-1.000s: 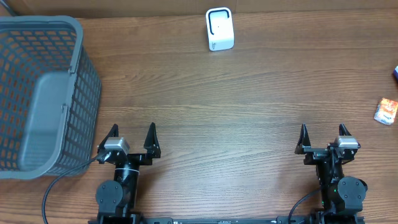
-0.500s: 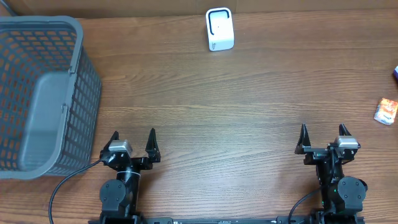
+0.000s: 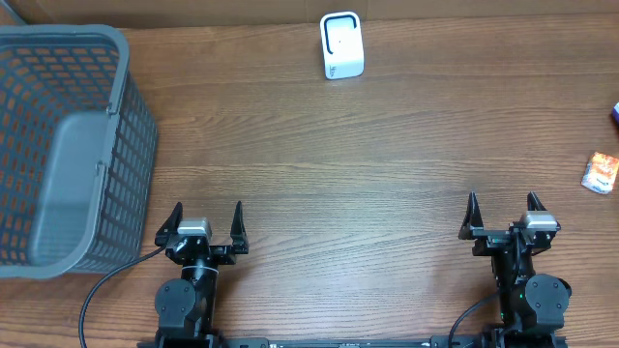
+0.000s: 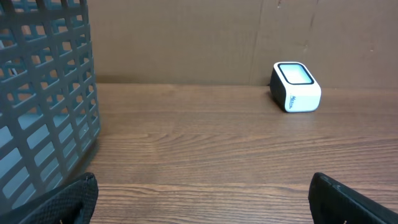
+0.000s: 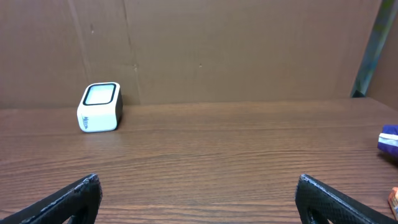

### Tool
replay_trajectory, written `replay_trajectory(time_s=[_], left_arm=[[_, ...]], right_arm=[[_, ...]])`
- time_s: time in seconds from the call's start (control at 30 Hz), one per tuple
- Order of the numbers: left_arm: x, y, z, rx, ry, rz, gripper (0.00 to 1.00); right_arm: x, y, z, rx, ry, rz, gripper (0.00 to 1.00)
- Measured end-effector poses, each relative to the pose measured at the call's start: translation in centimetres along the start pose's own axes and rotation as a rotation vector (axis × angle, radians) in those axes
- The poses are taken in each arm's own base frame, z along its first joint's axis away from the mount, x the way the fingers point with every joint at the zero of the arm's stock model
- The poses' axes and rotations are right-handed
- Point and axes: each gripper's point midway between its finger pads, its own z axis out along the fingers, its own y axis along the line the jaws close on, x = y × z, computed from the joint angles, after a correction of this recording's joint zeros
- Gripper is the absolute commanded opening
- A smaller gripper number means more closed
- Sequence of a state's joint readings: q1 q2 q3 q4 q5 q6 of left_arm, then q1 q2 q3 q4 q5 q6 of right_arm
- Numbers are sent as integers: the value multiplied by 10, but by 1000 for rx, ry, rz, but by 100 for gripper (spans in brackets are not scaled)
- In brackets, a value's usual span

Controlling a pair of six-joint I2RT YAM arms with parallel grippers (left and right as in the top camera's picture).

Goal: Scan the item barcode

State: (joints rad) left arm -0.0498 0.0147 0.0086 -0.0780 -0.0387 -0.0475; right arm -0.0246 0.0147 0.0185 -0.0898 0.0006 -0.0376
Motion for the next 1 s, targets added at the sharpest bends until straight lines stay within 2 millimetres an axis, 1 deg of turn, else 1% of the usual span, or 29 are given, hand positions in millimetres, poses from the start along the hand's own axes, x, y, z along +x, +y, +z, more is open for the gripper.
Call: replay_trajectory(time_s=[1.0], left_arm=[[0,0,0,0,0,29,100]], right_arm=[[0,0,0,0,0,0,100]])
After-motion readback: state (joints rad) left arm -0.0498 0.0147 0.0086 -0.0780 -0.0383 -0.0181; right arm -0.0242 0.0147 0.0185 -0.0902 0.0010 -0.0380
